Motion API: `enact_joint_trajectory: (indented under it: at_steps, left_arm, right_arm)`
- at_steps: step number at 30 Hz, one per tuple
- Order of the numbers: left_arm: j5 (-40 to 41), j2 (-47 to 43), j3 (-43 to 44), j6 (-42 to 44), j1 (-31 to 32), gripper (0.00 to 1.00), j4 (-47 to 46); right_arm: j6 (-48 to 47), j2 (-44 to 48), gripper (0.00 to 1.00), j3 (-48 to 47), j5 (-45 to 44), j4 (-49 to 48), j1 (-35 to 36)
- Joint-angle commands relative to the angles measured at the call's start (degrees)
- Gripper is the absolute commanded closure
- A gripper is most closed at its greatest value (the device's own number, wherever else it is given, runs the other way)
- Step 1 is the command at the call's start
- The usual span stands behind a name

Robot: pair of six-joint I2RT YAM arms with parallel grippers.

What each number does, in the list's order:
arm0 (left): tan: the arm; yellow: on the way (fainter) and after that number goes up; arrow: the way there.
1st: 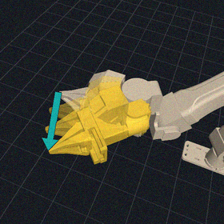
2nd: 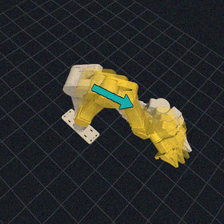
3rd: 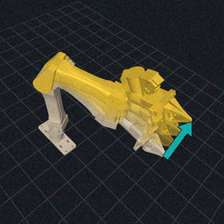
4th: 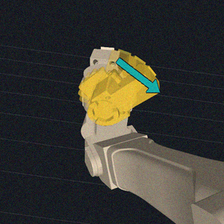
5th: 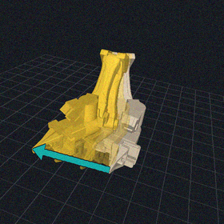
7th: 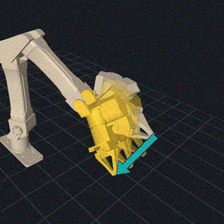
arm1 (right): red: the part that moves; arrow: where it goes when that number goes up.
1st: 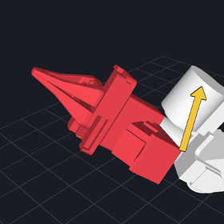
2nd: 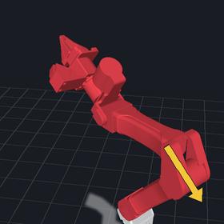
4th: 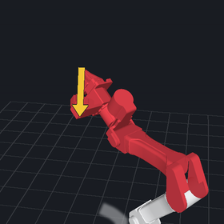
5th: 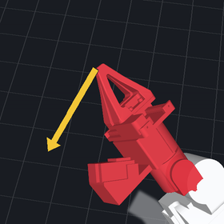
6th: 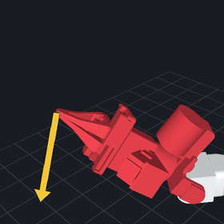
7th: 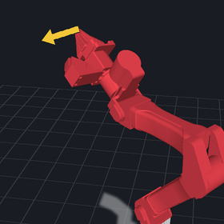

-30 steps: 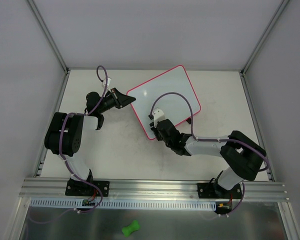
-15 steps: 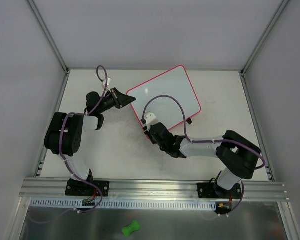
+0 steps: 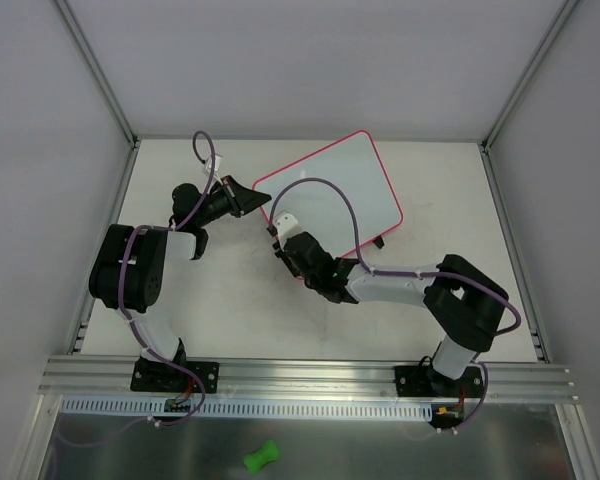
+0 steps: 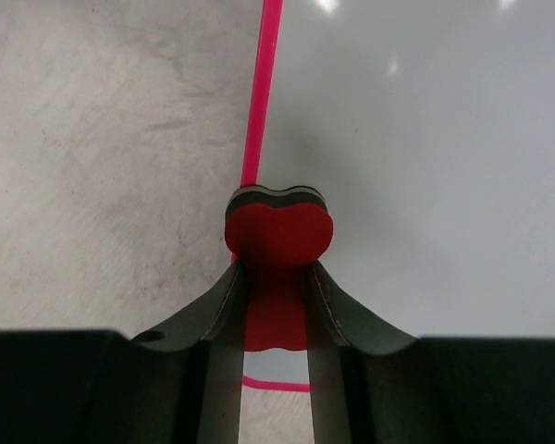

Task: Erase the whiteboard

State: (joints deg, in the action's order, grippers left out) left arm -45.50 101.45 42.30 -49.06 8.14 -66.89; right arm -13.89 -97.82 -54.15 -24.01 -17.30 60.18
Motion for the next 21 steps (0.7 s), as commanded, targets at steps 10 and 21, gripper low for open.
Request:
enact_joint_trajectory:
  at_steps: [10, 21]
  left_arm:
    - [-3.9, -0.4, -0.6, 4.5, 1.0, 1.00, 1.9]
    - [-3.7, -0.4, -0.6, 4.2, 1.0, 1.00, 1.7]
  right_arm:
    - [-0.3, -1.3, 1.00, -3.2, 2.7, -1.2, -3.4]
    - [3.5, 6.4, 1.00, 10.6, 1.8, -3.1, -5.0]
